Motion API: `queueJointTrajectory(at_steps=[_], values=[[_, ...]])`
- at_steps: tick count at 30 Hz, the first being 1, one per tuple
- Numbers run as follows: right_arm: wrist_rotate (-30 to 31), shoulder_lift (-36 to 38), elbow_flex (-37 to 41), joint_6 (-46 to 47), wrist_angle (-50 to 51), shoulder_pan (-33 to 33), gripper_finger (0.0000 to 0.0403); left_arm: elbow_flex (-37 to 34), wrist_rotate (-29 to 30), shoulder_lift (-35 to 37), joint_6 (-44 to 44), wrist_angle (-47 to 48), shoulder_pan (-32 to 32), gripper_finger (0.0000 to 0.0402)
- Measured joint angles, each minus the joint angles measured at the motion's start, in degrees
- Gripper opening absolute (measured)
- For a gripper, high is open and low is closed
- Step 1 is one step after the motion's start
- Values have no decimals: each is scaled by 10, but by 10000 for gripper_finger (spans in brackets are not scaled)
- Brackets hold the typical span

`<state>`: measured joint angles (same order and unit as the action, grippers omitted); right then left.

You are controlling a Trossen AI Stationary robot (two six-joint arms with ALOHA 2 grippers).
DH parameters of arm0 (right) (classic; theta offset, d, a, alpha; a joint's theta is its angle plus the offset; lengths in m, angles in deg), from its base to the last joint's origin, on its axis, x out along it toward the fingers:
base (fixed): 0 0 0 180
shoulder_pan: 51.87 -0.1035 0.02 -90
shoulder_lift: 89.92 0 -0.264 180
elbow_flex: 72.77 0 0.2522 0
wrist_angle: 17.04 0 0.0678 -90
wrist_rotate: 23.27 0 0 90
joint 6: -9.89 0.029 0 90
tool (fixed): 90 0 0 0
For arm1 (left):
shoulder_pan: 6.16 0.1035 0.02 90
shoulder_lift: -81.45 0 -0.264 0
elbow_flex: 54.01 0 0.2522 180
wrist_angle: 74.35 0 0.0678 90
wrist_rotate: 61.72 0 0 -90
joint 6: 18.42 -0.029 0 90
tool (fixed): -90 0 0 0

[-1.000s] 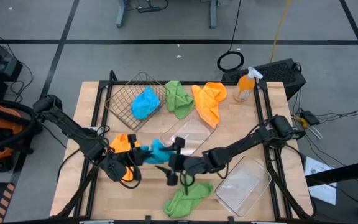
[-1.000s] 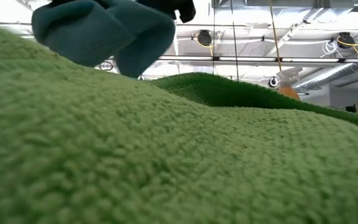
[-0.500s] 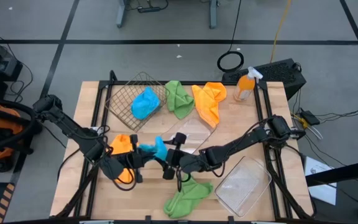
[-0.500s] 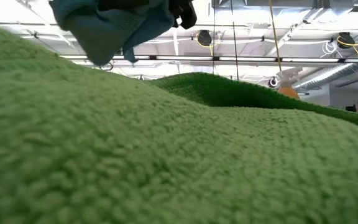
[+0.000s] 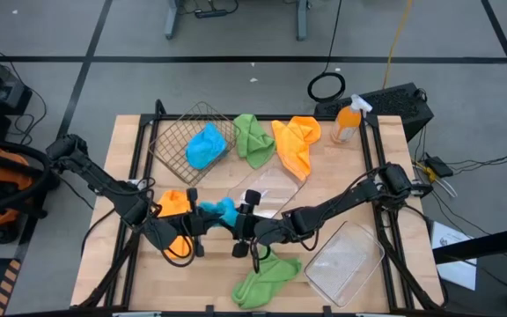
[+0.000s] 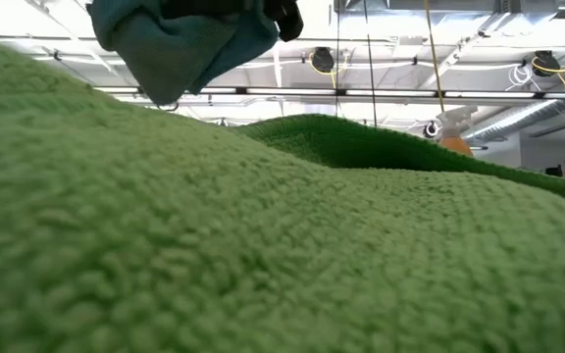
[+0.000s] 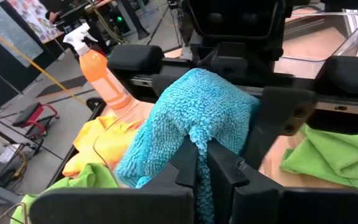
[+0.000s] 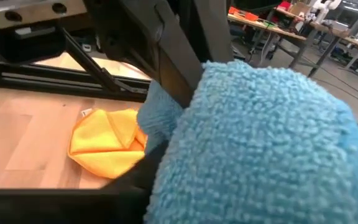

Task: Sort microfiber towel by color & place in baskets
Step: Put the blue towel into the gold wire basket

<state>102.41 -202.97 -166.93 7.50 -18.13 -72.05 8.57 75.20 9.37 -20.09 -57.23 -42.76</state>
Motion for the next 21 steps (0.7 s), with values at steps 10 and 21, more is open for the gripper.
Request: queueJointTrajectory(at_steps=[10,21], values=[[0,0,0,-9,20,2,24,0,16,0,102,51,-16,130],[0,19,0,-12,86,2,8,0,67,0,178,111,-80,287]])
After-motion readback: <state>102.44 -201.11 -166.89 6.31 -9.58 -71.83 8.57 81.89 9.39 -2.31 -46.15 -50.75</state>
